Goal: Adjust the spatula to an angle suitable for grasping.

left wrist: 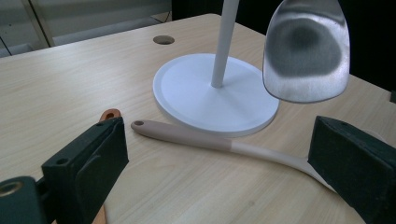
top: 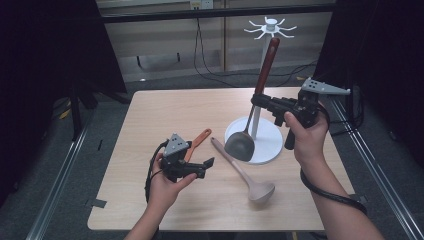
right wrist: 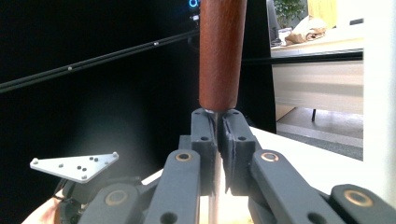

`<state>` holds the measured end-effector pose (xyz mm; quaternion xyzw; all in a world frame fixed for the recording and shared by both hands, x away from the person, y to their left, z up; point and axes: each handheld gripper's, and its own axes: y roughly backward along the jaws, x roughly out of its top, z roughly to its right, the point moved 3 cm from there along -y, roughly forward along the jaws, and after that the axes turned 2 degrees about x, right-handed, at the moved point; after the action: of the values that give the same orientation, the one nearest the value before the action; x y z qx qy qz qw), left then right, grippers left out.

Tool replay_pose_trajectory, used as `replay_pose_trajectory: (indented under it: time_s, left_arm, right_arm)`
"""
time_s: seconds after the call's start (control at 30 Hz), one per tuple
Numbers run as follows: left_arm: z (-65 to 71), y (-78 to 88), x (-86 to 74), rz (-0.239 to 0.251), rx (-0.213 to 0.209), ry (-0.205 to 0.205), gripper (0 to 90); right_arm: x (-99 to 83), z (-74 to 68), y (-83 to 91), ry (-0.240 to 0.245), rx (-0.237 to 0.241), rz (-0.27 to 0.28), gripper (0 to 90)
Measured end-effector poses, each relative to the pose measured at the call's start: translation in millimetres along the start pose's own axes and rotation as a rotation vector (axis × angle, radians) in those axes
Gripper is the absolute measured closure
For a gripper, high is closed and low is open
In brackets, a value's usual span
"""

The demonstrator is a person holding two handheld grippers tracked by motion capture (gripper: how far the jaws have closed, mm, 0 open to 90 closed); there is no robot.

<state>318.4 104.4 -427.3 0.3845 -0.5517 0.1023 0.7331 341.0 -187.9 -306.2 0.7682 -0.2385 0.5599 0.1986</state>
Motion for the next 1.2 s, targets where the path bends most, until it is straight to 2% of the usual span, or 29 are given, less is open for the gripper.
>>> replay_pose_trajectory:
  time_s: [0.2,0.7,0.87,1.03,1.2]
  left_arm:
    - [0.9,-0.5,0.3,0.001,-0.007,-0.008,5.0]
    - [3.3,-2.9,-0.3,-0.009,-0.019,-0.018,5.4]
    - [3.9,-1.9,0.2,-0.015,-0.020,-0.029,5.4]
    - [4.5,-2.7,-0.4,-0.017,-0.022,-0.026,5.4]
    - [4.3,-2.9,-0.4,-0.020,-0.022,-0.031,5.4]
  right_arm:
    - [5.9,2.4,-0.4,0.002,0.001,0.007,84.6]
    - [5.9,14.8,-1.6,-0.045,0.018,0.024,84.3]
    - [3.5,22.8,-1.2,-0.072,0.014,0.030,83.2]
    - [-1.4,30.0,0.9,-0.111,0.004,0.049,80.8]
    - [-2.2,34.4,2.0,-0.113,-0.029,0.055,79.4]
